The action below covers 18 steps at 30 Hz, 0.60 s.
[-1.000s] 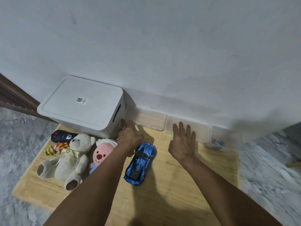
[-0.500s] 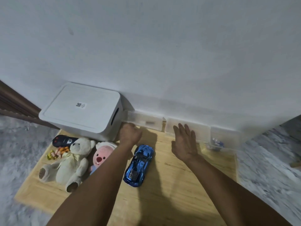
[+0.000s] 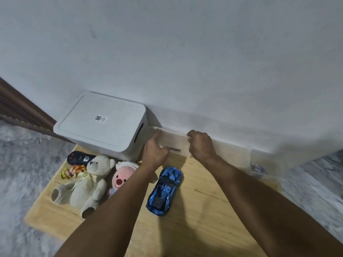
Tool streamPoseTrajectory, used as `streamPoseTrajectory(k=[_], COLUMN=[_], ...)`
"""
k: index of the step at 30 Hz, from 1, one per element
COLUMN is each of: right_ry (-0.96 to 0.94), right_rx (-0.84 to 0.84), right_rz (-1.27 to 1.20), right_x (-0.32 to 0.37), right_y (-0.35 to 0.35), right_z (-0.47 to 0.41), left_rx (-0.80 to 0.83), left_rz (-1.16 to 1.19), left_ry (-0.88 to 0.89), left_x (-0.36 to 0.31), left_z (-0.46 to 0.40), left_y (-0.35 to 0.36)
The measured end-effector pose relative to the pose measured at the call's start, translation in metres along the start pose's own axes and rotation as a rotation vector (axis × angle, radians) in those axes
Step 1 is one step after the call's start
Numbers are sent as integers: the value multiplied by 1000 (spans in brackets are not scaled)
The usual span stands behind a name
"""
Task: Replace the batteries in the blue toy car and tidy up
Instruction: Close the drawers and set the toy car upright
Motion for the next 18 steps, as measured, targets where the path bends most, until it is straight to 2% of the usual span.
streamPoseTrajectory(k=[2,5,7,9,13,18], right_ry=[68,78,32,-57,-198,-186], right_rx=[34,37,-34,-80,59,7], right_rz=[17,193,276,260,285,346], right_x=[-2,-2,0,2,3,-4], right_y=[0,-1,-4,-2,16,11], right_z=[-5,-4,0,6,18,24], left_rx=[22,83,115,121,161,242], left_rz=[-22,-93,-179,-261,-289,-347], left_ry=[39,84,93,74,57,106], left_x=[0,6,15,22,19,10], left_z=[0,-6,-10,-14,-12,-12], left_y=[1,12,22,29,34,39])
Point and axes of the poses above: each hand's wrist, its own z-axis away from the middle knuckle, its own y-axis out of the palm, x = y × z, the point moved 6 cm from there along -z, towards the middle knuckle, and after that the axes turned 8 degrees about -z, right-handed, at the moved point
